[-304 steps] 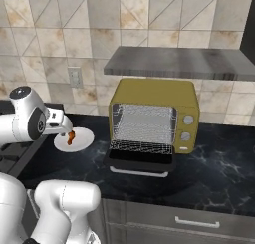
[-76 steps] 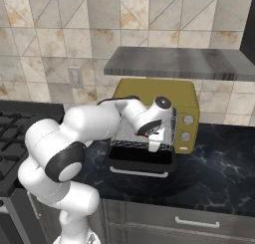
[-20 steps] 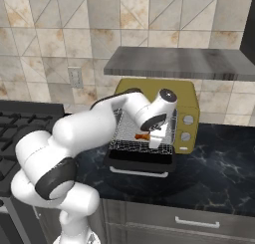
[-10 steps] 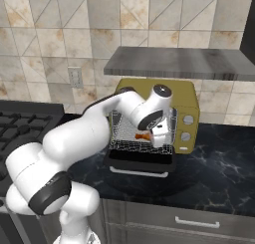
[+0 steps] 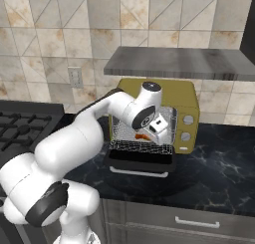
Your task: Open the toaster oven door. Place the hotdog bun on the top rack in the toaster oven and place the chicken drumstick on the bottom rack.
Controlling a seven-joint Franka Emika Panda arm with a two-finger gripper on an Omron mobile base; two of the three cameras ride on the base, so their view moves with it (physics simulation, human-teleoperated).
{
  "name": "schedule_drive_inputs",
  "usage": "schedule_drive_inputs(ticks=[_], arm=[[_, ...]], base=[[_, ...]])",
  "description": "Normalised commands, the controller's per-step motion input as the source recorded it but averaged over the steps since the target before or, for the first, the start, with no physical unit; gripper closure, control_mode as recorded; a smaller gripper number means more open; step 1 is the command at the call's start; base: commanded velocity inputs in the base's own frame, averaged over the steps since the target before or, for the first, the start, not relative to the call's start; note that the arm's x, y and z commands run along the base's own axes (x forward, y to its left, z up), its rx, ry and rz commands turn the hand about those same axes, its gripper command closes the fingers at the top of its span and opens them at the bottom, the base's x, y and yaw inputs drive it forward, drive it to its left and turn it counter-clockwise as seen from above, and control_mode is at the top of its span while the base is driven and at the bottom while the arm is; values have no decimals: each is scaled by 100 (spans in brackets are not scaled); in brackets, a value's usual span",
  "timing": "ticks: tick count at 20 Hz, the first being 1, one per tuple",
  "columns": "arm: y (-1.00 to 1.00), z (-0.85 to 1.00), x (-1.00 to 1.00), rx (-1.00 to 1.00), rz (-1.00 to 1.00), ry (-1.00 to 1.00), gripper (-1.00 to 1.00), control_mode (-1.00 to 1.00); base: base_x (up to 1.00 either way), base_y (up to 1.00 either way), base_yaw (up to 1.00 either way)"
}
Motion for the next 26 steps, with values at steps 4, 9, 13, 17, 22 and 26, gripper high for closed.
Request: schedule_drive_inputs(ticks=[4,9,13,17,22,26], arm=[[15,0,-8,-12,52,12,-100,-100],[4,-9,-18,-2,45,5,-100,-100],[0,-20,-22,0,27,6,-100,-100],[1,-17,-18,0,15,6,-100,-100],[6,-13,0,0,16,0,-100,-100],[8,-19,-5,0,14,0,-100,-100]], base=[[0,0,0],[0,0,0],[0,0,0],[0,0,0],[0,0,0],[0,0,0]])
